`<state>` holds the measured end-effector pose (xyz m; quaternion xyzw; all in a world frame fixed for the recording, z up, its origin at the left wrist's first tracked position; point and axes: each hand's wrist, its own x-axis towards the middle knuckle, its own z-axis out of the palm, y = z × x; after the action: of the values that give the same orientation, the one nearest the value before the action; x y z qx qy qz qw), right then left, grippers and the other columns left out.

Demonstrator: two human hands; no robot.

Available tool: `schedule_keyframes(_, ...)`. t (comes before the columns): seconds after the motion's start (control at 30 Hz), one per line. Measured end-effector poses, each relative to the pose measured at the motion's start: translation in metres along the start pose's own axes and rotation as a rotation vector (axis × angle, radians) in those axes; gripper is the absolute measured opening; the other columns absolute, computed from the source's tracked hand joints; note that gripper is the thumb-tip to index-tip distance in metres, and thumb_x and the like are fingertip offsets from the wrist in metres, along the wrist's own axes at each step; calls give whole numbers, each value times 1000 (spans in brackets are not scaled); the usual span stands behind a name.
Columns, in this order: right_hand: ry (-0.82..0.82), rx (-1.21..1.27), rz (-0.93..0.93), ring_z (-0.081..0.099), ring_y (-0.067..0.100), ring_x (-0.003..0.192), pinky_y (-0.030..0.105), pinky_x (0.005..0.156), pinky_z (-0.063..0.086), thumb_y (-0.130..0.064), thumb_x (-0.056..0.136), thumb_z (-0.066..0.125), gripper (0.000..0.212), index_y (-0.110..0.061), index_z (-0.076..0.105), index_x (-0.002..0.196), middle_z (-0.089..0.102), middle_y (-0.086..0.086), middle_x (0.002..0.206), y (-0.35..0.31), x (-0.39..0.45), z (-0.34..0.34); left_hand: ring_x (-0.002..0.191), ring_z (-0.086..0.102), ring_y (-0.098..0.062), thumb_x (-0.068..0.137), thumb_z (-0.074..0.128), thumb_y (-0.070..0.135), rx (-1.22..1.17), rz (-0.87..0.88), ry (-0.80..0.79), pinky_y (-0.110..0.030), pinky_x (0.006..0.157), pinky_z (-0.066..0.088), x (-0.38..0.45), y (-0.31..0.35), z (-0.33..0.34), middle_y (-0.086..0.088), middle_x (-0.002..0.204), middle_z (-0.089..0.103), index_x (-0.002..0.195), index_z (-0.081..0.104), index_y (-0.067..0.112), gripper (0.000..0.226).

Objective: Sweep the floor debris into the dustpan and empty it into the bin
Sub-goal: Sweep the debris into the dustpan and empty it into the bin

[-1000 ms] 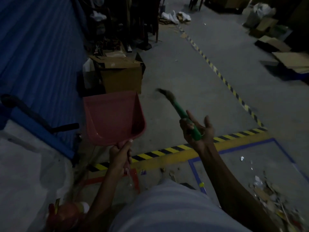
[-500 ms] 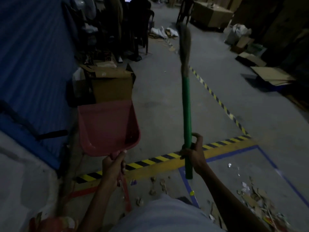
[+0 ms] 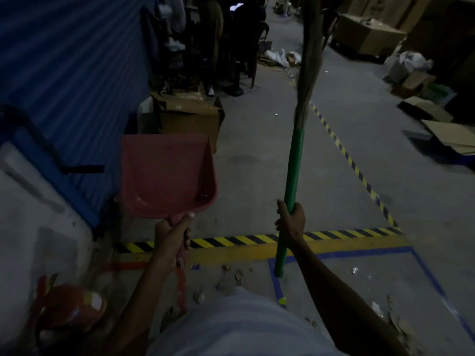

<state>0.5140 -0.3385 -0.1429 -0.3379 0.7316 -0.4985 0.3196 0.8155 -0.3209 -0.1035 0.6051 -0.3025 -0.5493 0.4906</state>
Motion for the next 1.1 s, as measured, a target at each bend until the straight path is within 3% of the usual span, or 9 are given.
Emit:
schedule_keyframes(0.13, -209, 160, 184, 59, 27, 61, 39, 56, 54, -35, 93, 67, 34, -5, 53, 104, 59, 14, 76, -2, 12, -13, 32, 41, -11, 93, 73, 18, -32, -39, 59, -19, 36, 35, -39, -24, 9, -5, 48, 50, 74, 54, 6, 29)
schedule_keyframes(0.23, -136, 18, 98, 55, 25, 57, 32, 50, 49, -16, 86, 70, 23, 0, 58, 95, 57, 14, 69, -4, 20, -10, 34, 42, -13, 93, 73, 20, 8, -60, 78, -21, 36, 35, -64, -36, 10, -3, 48, 52, 75, 58, 5, 27)
schedule_keyframes(0.3, -91, -71, 47, 58, 25, 54, 33, 48, 51, -16, 83, 70, 24, 1, 60, 96, 60, 13, 68, -1, 12, -11, 37, 43, -15, 92, 74, 22, 27, -73, 92, -23, 38, 36, -79, -45, 6, -5, 50, 53, 80, 63, 2, 26)
schedule_keyframes(0.5, -73, -190, -22, 65, 30, 70, 46, 59, 56, -62, 81, 61, 47, -18, 52, 95, 63, 12, 83, 60, -12, -25, 43, 45, -17, 93, 72, 16, 102, -102, 111, -21, 42, 34, -107, -59, 0, -4, 52, 53, 78, 60, 11, 20)
schedule_keyframes(0.57, -114, -190, 36, 65, 33, 72, 49, 57, 56, -49, 78, 69, 46, -15, 44, 96, 61, 18, 89, 68, -28, -31, 39, 48, -14, 94, 71, 18, 98, -138, 105, -20, 38, 37, -114, -61, 1, -6, 54, 55, 78, 60, 10, 21)
schedule_keyframes(0.67, -264, -227, 105, 59, 29, 56, 36, 46, 49, -17, 84, 72, 40, -14, 36, 101, 57, 23, 85, 71, -56, -34, 37, 50, -14, 94, 71, 20, 85, -207, 92, -22, 39, 41, -116, -72, -6, -6, 54, 55, 85, 59, 12, 17)
schedule_keyframes(0.9, -375, -335, 162, 54, 23, 50, 30, 42, 45, -28, 96, 64, 31, -10, 50, 116, 62, 13, 77, 116, -99, -7, 35, 40, -15, 88, 78, 21, 168, -292, 160, -21, 41, 33, -95, -112, -51, -5, 53, 49, 76, 56, 10, 28)
schedule_keyframes(1.0, -354, -398, 187, 58, 27, 55, 36, 47, 50, -34, 97, 61, 31, -4, 57, 104, 63, 21, 81, 151, -107, 10, 37, 42, -16, 86, 80, 27, 184, -343, 213, -22, 40, 34, -75, -137, -71, -5, 54, 51, 75, 58, 9, 30)
schedule_keyframes(1.1, -358, -491, 180, 64, 32, 66, 52, 56, 56, -40, 93, 62, 29, -13, 52, 96, 63, 19, 84, 203, -108, 37, 38, 45, -18, 87, 79, 28, 184, -364, 239, -25, 43, 37, -39, -178, -95, -8, 56, 53, 83, 62, 6, 28)
